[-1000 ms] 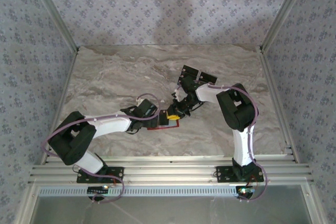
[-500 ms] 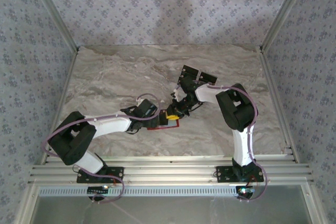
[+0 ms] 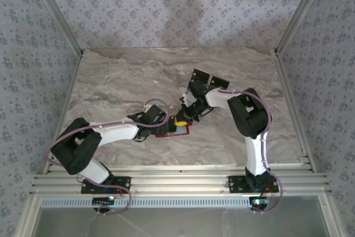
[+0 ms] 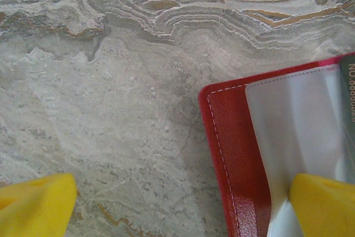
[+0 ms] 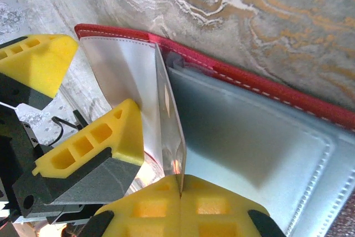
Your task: Put the credit cards into the card holder
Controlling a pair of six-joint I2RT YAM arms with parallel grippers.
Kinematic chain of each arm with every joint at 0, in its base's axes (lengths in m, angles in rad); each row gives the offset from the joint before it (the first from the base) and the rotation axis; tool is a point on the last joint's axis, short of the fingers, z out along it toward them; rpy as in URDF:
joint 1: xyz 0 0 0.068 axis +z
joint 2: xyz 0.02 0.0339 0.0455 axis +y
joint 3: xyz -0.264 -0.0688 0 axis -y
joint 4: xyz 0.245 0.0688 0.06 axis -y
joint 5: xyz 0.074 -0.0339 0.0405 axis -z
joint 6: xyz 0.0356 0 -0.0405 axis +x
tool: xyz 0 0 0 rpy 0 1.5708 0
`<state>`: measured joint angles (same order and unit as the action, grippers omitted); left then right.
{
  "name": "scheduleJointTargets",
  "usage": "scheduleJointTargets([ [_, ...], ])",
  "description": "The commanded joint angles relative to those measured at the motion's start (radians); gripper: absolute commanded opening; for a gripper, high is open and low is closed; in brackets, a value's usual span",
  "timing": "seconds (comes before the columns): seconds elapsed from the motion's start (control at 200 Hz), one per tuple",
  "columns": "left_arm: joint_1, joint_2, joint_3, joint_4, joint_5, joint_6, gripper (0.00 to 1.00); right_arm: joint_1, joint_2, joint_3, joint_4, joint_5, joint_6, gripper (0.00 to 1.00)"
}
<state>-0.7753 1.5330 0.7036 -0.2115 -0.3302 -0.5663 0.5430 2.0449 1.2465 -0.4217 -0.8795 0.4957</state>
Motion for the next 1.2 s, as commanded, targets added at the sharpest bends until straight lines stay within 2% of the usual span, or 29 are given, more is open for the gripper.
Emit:
scheduleJointTargets([
  [0.0, 0.0, 0.018, -0.021, -0.071, -0.019, 0.009, 0.99, 0.0, 0.011, 0.024, -0.054, 0.002, -0.035, 0.0],
  [0.395, 0.0, 0.015, -0.021, -0.072, -0.02, 0.01, 0.99, -0.015, 0.026, 0.025, -0.124, 0.008, -0.109, 0.0],
  [1.194, 0.0, 0.018, -0.019, -0.069, -0.019, 0.014, 1.0, -0.04, 0.087, 0.086, -0.175, -0.024, -0.141, 0.0],
])
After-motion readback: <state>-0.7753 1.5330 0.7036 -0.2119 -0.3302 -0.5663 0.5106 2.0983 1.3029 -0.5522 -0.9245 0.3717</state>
